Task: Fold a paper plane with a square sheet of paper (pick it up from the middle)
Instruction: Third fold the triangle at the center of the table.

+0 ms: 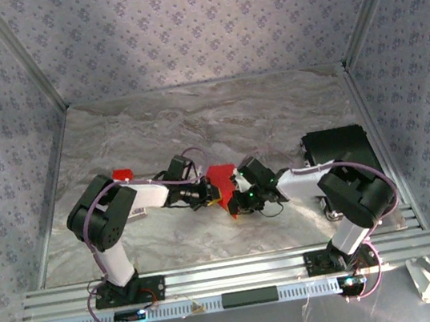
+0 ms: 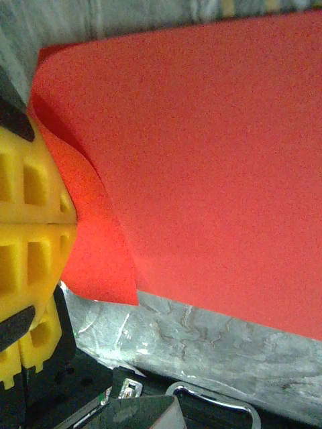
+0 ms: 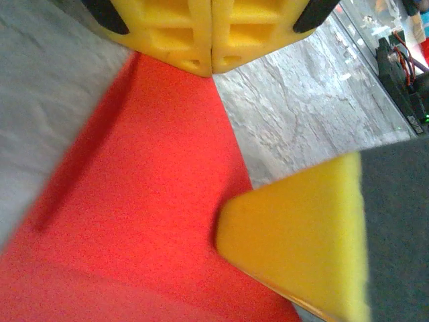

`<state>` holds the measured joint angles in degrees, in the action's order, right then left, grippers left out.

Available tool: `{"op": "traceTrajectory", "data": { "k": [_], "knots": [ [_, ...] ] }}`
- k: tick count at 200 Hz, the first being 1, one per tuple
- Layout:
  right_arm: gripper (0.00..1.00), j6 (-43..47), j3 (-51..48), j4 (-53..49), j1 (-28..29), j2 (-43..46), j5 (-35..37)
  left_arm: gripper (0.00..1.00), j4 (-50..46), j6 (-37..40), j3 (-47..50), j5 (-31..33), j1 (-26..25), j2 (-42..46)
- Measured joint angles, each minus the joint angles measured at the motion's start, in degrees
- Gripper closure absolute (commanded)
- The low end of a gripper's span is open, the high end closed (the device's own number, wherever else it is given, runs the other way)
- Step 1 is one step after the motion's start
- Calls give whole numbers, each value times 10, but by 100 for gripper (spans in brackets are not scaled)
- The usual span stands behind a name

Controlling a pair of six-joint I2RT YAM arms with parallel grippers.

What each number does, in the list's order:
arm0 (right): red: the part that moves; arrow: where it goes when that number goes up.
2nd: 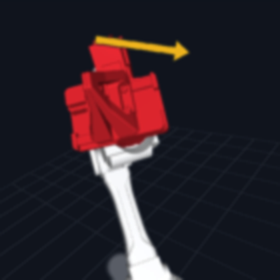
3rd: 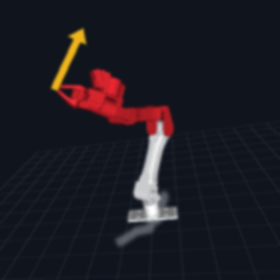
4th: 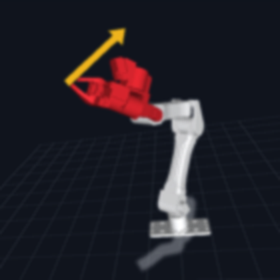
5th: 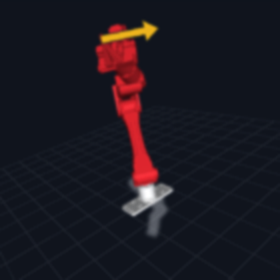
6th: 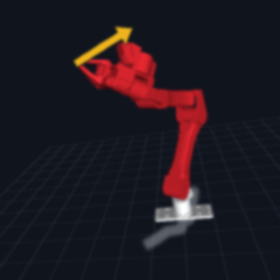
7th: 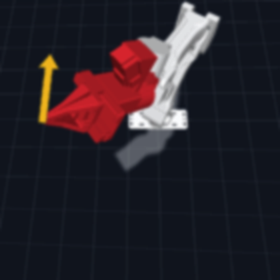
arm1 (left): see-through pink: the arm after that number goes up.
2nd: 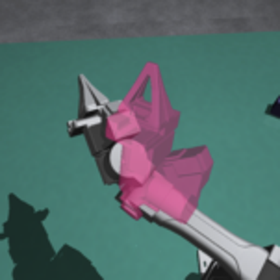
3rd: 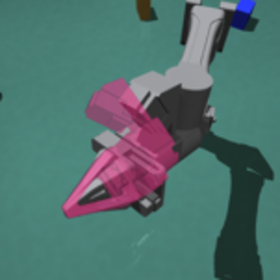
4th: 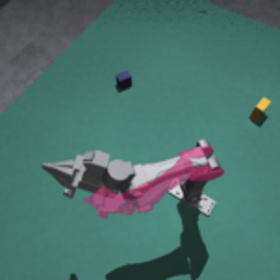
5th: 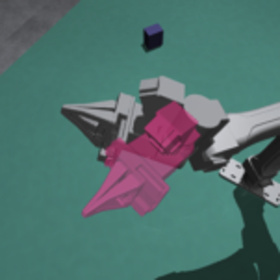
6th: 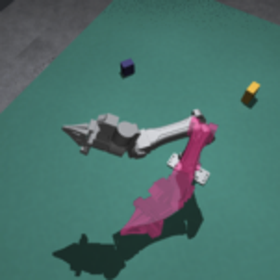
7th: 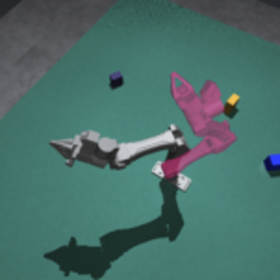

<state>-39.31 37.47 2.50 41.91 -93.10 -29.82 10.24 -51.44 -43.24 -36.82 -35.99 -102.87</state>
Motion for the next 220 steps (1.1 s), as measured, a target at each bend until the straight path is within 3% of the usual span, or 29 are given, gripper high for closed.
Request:
{"op": "traceTrajectory", "data": {
  "k": [53, 94, 148, 220],
  "knots": [
    [93, -4, -31, -27, 0, 50, 6, 100, 0, 0, 0, 0, 0, 0],
    [94, -4, 1, -47, 2, 62, 7, 100, 0, 0, 0, 0, 0, 0],
    [94, -14, 63, -40, 2, -7, 15, 100, 0, 4, 0, 1, 0, 1],
    [99, -40, 19, 9, -2, -20, 19, 98, -50, 31, -23, 8, -1, 1]
  ]
}}
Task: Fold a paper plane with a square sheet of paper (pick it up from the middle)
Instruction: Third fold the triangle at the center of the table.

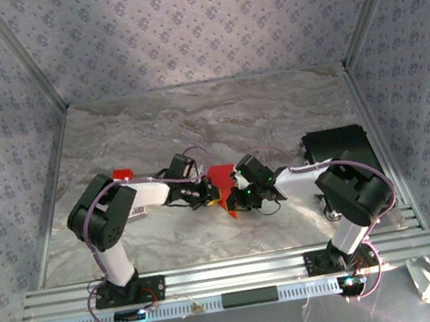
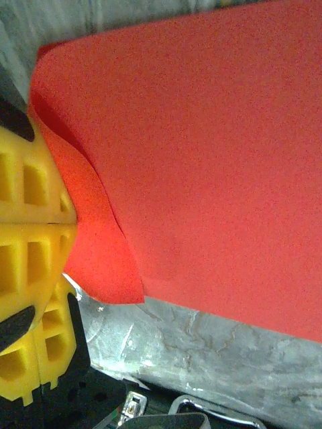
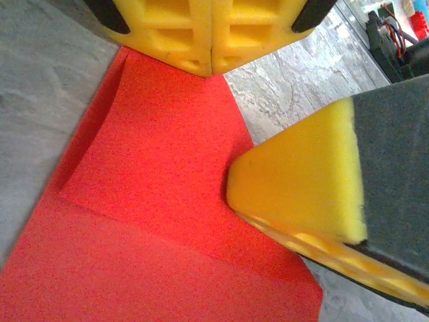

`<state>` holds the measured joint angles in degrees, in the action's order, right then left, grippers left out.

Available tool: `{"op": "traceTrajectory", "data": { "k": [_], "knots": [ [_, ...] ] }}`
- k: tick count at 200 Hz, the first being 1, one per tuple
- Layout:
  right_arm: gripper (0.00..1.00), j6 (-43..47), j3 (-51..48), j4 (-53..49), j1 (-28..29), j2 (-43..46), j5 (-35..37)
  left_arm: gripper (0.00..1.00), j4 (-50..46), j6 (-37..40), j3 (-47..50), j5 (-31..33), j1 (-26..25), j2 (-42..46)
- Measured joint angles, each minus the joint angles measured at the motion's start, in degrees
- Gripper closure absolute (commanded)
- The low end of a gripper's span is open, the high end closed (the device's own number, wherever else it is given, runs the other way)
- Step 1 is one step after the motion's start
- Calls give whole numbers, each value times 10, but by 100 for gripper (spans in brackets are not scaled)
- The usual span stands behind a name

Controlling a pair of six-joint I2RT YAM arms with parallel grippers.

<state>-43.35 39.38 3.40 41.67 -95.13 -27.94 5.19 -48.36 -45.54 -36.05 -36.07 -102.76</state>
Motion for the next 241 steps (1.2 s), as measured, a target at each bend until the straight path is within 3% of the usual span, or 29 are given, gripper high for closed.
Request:
{"op": "traceTrajectory", "data": {
  "k": [50, 130, 241],
  "knots": [
    [100, -9, -2, 7, -2, 0, -3, 100, -53, 20, -18, 29, 0, 37],
    [100, -11, -3, 7, -3, 0, -4, 100, -20, -35, 3, 33, -38, 31],
    [100, -13, -10, 22, -5, 1, -3, 100, -12, -12, 7, 7, 12, 10]
  ]
}}
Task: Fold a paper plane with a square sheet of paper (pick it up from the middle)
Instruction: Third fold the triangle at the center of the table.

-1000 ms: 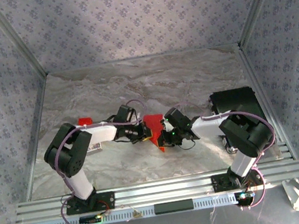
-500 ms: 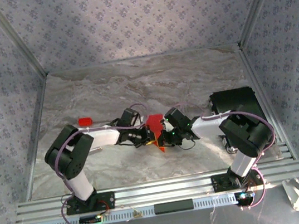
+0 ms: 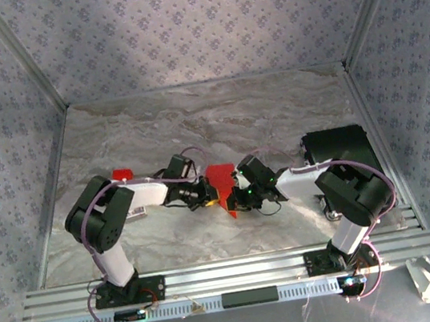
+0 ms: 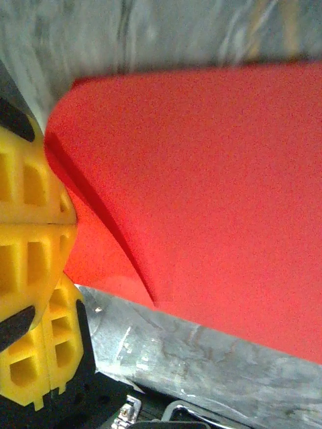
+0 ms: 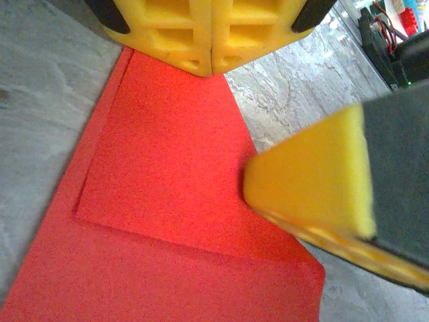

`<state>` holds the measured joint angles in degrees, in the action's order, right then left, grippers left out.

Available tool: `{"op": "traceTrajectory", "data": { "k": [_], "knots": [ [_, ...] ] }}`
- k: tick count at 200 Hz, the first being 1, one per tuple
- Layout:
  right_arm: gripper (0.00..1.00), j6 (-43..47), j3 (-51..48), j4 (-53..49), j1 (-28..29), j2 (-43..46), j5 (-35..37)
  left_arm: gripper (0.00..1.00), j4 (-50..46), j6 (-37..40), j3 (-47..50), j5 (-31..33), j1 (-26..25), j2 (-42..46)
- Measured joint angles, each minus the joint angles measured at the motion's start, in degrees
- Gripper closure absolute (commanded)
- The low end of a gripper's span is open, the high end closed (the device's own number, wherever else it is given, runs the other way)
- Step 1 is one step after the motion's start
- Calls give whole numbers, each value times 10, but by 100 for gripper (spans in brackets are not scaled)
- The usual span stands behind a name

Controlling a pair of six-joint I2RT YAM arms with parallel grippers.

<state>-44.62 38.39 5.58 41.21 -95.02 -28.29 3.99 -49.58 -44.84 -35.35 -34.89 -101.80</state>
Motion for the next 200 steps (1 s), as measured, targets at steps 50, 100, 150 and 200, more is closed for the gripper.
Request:
{"op": "traceTrajectory", "data": {
  "k": [50, 100, 150, 200],
  "knots": [
    [100, 0, 0, 1, -2, 0, 5, 100, -31, 19, -16, 0, 24, -4],
    [100, 0, 0, 1, -4, 3, 9, 100, -59, 27, -32, 5, 42, -8],
    [100, 0, 0, 0, -4, 3, 9, 100, -100, 27, -63, 30, 53, -14],
    [100, 0, -1, -1, -5, 4, 9, 100, -122, 27, -75, 56, 53, -12]
  ]
}}
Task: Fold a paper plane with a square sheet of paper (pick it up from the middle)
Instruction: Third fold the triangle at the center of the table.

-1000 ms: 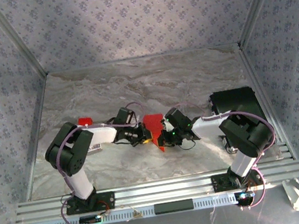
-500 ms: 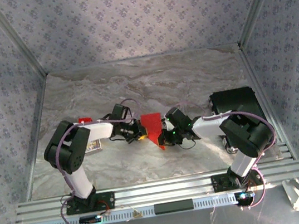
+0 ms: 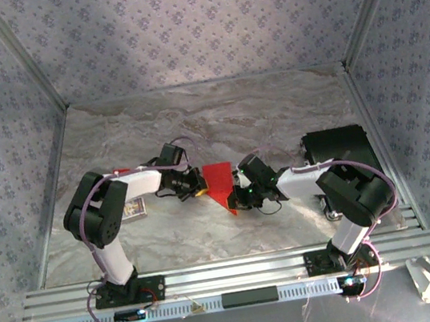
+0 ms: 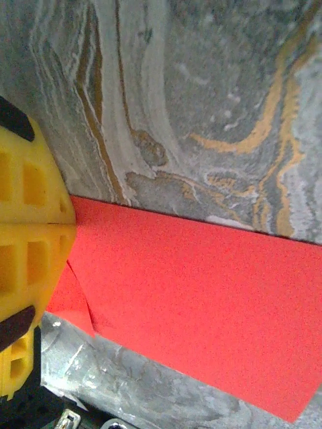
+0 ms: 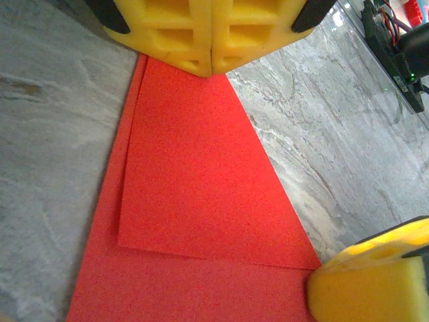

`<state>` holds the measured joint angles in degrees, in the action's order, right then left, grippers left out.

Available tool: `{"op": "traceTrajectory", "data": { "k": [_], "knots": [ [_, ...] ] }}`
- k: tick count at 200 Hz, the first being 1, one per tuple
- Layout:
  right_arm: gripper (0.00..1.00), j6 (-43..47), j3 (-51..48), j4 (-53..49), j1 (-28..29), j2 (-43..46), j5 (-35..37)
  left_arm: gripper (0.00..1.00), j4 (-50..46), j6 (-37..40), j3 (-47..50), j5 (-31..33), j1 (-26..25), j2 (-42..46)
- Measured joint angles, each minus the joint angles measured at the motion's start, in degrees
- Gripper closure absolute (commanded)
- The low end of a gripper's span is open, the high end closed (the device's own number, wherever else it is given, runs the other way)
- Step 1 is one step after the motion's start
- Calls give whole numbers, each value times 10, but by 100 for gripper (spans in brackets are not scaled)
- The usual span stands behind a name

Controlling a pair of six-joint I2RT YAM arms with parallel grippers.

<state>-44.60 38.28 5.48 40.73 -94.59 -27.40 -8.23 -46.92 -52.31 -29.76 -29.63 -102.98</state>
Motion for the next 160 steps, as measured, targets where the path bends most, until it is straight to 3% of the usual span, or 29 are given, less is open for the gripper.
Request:
{"op": "traceTrajectory", "data": {
  "k": [59, 120, 160],
  "knots": [
    [100, 0, 0, -5, -2, 1, -3, 94, -8, 0, 0, 52, 14, 37],
    [100, 0, 0, -6, -3, 1, -5, 96, 31, 5, 7, 34, -32, 70],
    [100, 0, 0, -6, -4, 1, -5, 97, 59, 4, 22, 6, -49, 33]
  ]
}}
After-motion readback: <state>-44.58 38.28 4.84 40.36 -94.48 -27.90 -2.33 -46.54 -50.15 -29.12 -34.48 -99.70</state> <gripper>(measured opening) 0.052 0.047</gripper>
